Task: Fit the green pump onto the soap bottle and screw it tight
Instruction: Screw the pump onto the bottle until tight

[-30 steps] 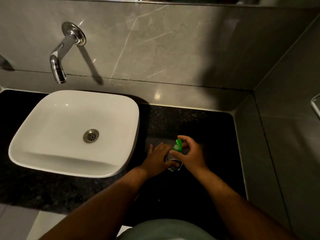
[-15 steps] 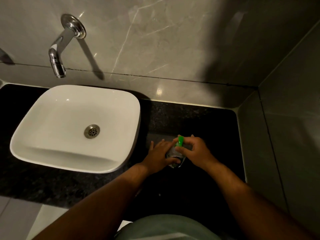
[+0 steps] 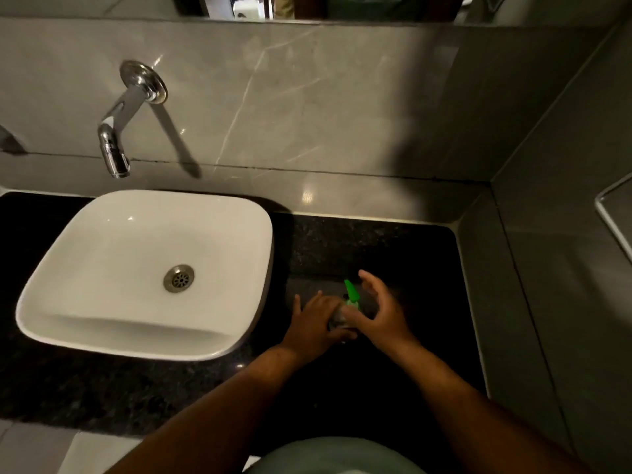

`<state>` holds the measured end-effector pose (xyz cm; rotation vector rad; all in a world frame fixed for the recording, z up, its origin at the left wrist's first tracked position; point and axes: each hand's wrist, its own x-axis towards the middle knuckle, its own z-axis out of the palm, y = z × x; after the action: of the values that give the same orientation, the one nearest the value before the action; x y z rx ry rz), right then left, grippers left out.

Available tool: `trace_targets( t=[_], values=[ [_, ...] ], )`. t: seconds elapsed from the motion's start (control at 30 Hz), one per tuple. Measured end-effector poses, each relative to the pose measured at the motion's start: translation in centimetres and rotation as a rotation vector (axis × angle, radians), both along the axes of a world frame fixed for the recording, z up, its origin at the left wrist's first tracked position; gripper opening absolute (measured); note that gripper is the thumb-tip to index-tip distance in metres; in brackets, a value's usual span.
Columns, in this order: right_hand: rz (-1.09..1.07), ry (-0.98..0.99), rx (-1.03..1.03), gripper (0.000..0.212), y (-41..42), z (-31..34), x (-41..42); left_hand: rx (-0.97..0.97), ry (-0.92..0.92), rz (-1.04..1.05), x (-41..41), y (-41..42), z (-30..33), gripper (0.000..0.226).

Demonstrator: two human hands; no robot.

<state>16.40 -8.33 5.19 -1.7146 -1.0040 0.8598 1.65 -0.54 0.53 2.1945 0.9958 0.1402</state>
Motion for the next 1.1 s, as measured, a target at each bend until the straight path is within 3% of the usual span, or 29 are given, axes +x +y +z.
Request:
trace_targets(
  t=[0.1, 0.23, 0.33, 0.43, 0.53, 0.67, 0.73, 0.9, 1.1],
  values=[
    [0.176, 0.199, 0.003, 0.074, -0.4, 0.4, 1.1, 0.025, 0.060, -0.063, 0.5, 0.2, -0.1, 0.077],
    [0.213, 0.231, -0.026, 0.073, 0.1, 0.4, 0.7, 0.002, 0.070, -0.053, 0.4, 0.4, -0.1, 0.082],
    [0.078, 0.153, -0.019, 0.066, 0.4, 0.0, 0.2, -0.020, 0.045, -0.046, 0.1, 0.4, 0.1, 0.078],
    [-0.066, -0.111, -0.012, 0.054, 1.0, -0.5, -1.0, -0.018, 0.033, -0.091, 0.4, 0.3, 0.3, 0.072],
    [-0.096, -0.153, 0.011, 0.054, 1.1, -0.6, -1.0, -0.045, -0.006, -0.037, 0.6, -0.1, 0.4, 0.067],
    [0.164, -0.124, 0.067, 0.051, 0.4, -0.4, 1.6, -0.103, 0.002, 0.022, 0.2, 0.7, 0.4, 0.073],
    [0.326, -0.220, 0.038, 0.044, 0.6, 0.0, 2.8, -0.150, -0.002, -0.012, 0.2, 1.1, 0.3, 0.073],
    [0.669, -0.429, -0.079, 0.048, 2.9, 1.0, 4.5, -0.208, -0.011, -0.068, 0.6, 2.3, 0.2, 0.081],
    [0.593, -0.434, -0.035, 0.037, 3.7, 0.2, 3.8, -0.210, -0.001, -0.008, 0.4, 2.4, -0.3, 0.080]
  ],
)
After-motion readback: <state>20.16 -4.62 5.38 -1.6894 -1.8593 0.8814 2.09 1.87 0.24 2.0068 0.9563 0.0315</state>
